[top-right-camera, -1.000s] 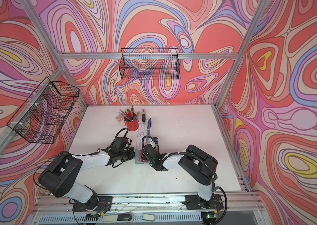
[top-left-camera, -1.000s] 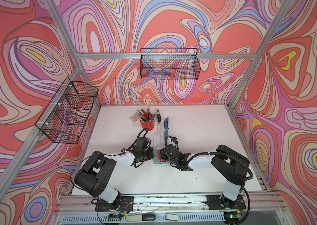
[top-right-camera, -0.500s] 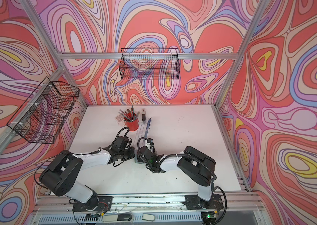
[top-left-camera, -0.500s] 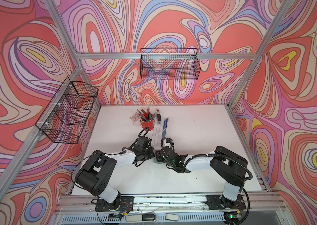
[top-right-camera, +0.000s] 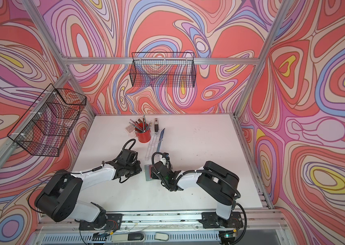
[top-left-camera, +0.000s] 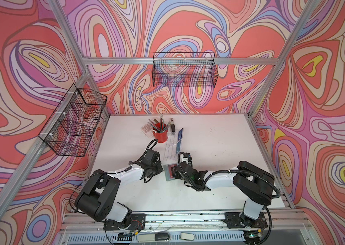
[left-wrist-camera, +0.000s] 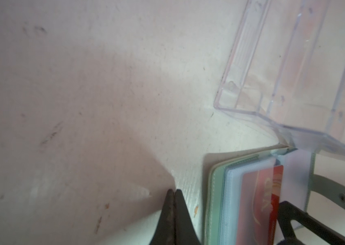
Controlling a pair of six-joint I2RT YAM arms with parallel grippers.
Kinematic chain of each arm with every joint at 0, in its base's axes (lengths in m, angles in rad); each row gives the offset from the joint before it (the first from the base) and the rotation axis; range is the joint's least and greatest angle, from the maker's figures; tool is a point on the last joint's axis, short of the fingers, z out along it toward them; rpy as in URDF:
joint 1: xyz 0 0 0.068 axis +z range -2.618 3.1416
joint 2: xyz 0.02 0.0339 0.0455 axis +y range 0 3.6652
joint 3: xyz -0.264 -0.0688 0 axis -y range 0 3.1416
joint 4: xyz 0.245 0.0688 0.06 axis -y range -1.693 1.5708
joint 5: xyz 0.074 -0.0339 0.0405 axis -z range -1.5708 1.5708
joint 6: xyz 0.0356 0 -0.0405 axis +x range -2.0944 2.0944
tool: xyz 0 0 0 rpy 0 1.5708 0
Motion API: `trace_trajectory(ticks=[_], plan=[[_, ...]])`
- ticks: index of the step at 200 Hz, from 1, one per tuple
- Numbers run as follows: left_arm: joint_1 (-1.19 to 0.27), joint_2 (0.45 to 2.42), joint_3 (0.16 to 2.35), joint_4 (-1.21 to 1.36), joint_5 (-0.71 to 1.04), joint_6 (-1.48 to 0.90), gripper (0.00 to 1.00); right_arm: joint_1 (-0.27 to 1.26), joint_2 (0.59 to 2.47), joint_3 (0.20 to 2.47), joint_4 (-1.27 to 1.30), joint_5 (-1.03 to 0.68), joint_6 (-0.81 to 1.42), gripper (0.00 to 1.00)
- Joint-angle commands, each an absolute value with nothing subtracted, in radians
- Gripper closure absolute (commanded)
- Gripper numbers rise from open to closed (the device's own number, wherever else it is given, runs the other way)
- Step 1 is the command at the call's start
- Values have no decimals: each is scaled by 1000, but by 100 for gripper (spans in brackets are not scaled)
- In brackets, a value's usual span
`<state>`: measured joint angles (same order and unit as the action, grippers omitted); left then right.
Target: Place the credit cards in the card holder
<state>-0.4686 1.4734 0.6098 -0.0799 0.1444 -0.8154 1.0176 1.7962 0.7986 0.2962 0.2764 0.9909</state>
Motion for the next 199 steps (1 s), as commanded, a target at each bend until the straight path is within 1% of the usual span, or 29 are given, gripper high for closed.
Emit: trace_trajectory(ticks=[1,17,56,114,136,156,179,191,199], plan=[[-469,1507,584,-76,206,-796,97,1016,1823,824,286,287,988,47],[-472,1523,585,-58,232,-793,97,1015,1833,833,287,280,985,47],[-482,1580,595,-20,274,-799,99,1016,1834,841,303,251,984,51],[-485,1638,604,0,286,-811,100,1019,1874,856,333,214,989,55],[-484,1607,590,-24,257,-817,100,1018,1870,856,318,224,989,56],[-483,1546,568,-53,225,-829,99,1025,1831,838,289,261,989,55],[-484,1463,528,-70,202,-842,91,1031,1768,809,244,316,986,53],[-483,1423,526,-86,197,-844,89,1031,1721,795,213,342,985,52],[-485,1392,480,-94,196,-844,89,1031,1693,783,194,361,983,51]])
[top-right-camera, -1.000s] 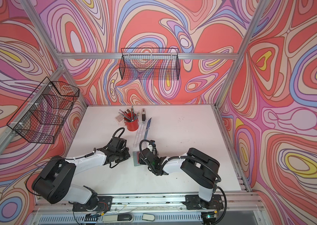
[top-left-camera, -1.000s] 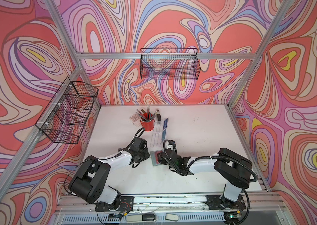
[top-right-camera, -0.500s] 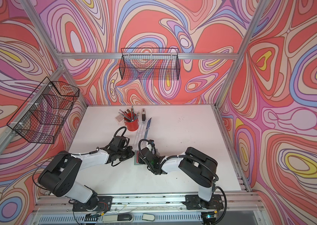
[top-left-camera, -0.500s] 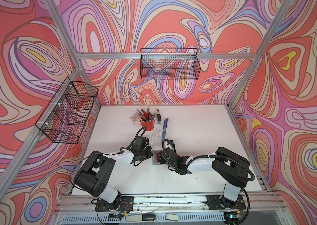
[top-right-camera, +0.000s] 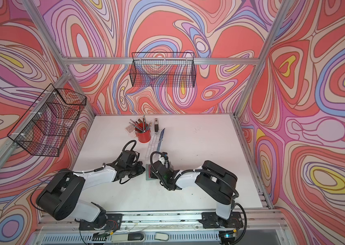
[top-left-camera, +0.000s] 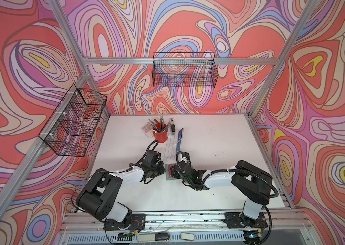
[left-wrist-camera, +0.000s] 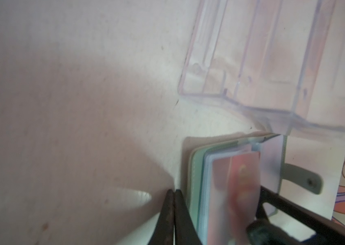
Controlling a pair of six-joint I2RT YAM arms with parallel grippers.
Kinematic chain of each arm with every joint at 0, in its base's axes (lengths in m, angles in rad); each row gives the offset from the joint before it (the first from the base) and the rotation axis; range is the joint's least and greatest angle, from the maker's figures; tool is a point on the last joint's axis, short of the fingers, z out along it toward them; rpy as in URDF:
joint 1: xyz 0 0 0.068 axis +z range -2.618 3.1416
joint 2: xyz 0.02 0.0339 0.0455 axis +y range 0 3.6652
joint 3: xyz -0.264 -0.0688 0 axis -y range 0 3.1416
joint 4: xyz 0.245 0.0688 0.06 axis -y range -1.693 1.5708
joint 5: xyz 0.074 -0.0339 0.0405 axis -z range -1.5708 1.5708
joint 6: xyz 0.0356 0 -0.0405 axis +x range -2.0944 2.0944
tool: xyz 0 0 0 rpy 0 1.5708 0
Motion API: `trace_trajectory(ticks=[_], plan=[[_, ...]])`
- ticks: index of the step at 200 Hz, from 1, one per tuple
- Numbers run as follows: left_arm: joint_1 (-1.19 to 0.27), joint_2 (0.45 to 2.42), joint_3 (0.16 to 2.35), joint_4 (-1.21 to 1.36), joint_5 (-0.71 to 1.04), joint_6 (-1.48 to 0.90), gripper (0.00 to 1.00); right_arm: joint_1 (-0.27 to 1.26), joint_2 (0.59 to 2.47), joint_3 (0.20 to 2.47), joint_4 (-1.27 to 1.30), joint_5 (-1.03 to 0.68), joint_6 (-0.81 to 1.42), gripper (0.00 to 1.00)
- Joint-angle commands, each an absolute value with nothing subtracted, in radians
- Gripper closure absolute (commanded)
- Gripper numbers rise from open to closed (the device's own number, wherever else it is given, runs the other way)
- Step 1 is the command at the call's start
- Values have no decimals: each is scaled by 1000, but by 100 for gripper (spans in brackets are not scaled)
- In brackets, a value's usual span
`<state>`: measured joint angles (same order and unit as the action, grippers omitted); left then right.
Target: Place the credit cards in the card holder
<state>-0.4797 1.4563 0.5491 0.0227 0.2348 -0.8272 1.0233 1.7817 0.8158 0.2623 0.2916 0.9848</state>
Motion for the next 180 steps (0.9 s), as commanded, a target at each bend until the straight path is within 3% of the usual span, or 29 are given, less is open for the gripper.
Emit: trace_trajectory(ticks=[1,81,137,180], plan=[[-484,1387,478,-94,197,-844,89,1031,1690,780,192,363,983,51],[-484,955,319,-129,248,-819,66,1031,1500,631,123,464,982,43],[-485,954,242,63,377,-862,53,1031,1571,659,157,398,959,45],[-489,1004,240,114,392,-867,53,1031,1616,695,118,427,959,46]])
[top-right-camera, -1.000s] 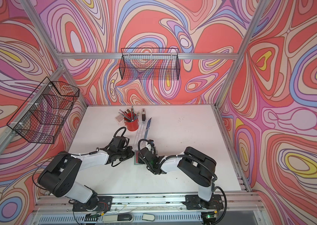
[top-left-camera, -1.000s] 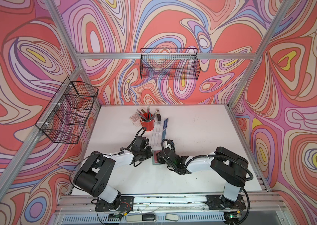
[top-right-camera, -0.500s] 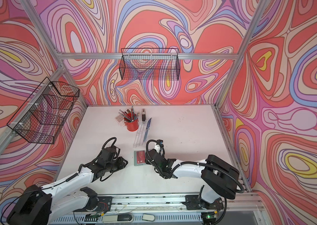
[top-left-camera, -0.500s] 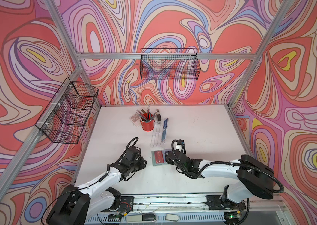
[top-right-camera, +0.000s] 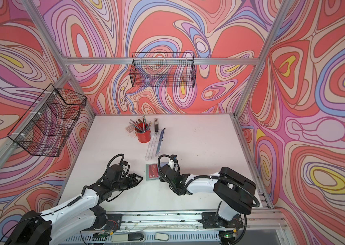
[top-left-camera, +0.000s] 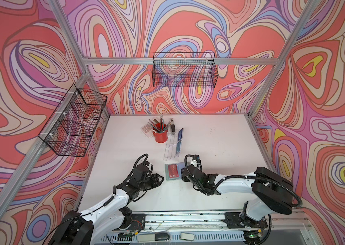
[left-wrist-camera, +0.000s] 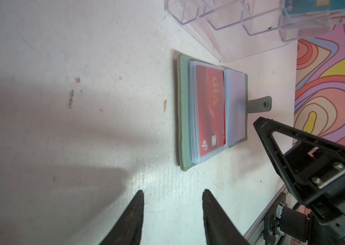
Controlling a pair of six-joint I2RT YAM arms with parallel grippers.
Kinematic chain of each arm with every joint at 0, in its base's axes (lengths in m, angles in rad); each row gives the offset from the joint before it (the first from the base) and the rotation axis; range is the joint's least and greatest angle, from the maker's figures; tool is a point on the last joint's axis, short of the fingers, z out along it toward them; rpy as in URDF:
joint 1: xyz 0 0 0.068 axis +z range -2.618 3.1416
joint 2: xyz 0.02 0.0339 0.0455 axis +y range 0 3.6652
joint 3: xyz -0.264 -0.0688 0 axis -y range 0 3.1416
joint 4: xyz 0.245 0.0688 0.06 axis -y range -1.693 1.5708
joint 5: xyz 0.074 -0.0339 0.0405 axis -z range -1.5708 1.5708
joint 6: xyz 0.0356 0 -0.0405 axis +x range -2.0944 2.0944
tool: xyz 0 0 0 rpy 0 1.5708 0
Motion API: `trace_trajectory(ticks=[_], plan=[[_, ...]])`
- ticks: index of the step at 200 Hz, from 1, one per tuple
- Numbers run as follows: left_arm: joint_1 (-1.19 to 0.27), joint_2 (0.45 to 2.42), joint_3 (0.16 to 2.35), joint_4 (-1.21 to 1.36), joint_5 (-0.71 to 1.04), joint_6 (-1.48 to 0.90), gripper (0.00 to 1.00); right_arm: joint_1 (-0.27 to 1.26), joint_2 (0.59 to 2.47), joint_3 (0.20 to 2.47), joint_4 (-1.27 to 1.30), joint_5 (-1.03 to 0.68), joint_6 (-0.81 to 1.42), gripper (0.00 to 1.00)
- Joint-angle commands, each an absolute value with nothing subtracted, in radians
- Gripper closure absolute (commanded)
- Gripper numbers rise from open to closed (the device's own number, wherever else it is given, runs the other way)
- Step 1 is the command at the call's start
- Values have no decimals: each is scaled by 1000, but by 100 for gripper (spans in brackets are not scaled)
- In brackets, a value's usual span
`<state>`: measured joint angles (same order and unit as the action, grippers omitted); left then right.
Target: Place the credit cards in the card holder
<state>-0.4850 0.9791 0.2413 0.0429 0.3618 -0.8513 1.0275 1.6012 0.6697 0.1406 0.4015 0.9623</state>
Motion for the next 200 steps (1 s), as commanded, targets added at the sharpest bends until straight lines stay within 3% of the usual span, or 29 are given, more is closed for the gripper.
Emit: trace_trajectory(ticks=[1,200], plan=[[-489,1004,240,115,393,-867,53,1031,1615,695,116,427,959,46],[-503,1029,263,105,385,-863,53,1018,1755,795,79,391,945,47]])
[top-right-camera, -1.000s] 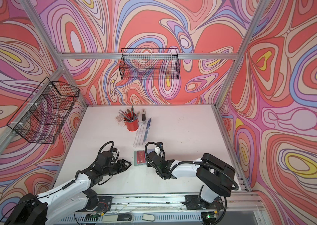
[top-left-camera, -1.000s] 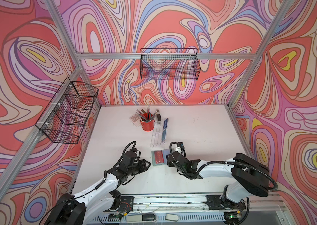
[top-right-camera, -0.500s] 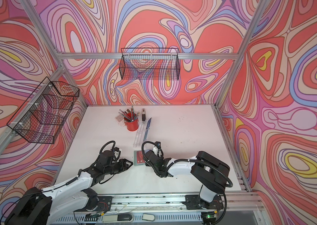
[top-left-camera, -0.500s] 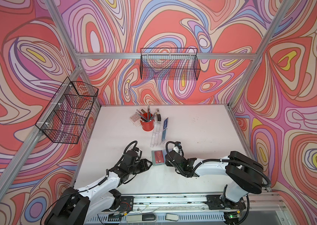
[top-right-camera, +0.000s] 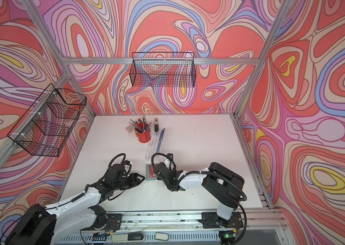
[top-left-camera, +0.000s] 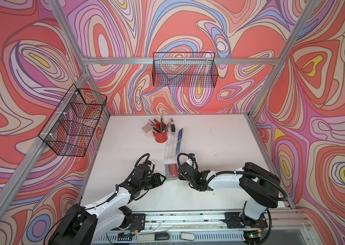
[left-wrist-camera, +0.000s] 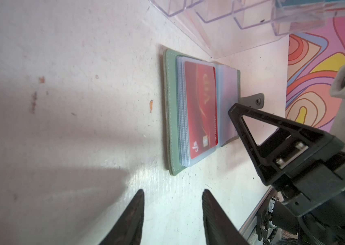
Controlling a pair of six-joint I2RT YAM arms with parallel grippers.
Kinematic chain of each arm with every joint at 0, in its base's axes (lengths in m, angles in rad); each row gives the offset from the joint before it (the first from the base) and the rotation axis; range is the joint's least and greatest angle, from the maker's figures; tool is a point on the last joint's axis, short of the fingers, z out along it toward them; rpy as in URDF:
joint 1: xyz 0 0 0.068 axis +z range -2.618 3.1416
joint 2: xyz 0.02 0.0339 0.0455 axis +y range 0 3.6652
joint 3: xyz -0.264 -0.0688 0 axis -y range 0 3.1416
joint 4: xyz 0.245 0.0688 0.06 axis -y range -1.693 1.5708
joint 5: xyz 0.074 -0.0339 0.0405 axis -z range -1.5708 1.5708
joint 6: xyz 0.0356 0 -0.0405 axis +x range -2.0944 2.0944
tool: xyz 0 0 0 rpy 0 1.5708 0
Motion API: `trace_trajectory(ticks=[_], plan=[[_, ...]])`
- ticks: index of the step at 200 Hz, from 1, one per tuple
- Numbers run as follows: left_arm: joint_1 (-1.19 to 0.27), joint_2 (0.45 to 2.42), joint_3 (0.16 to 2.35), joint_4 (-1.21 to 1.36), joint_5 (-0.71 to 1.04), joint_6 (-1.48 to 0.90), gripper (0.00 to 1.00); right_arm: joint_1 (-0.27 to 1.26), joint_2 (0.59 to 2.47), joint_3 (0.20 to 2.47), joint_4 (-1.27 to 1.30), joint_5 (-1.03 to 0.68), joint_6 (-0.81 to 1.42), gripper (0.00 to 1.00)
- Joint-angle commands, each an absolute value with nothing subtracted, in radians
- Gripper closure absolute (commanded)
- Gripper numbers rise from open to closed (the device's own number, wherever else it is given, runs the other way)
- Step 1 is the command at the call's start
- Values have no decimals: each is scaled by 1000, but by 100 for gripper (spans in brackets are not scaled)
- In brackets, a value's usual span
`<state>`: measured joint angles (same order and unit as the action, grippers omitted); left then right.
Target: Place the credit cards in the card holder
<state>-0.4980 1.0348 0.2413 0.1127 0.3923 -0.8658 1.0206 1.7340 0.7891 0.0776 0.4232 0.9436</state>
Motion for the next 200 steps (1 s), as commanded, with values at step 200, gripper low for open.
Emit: trace_trajectory(ticks=[200], plan=[[-545,1136,313,108,363,-836,54,962,1706,718,115,370,960,49]])
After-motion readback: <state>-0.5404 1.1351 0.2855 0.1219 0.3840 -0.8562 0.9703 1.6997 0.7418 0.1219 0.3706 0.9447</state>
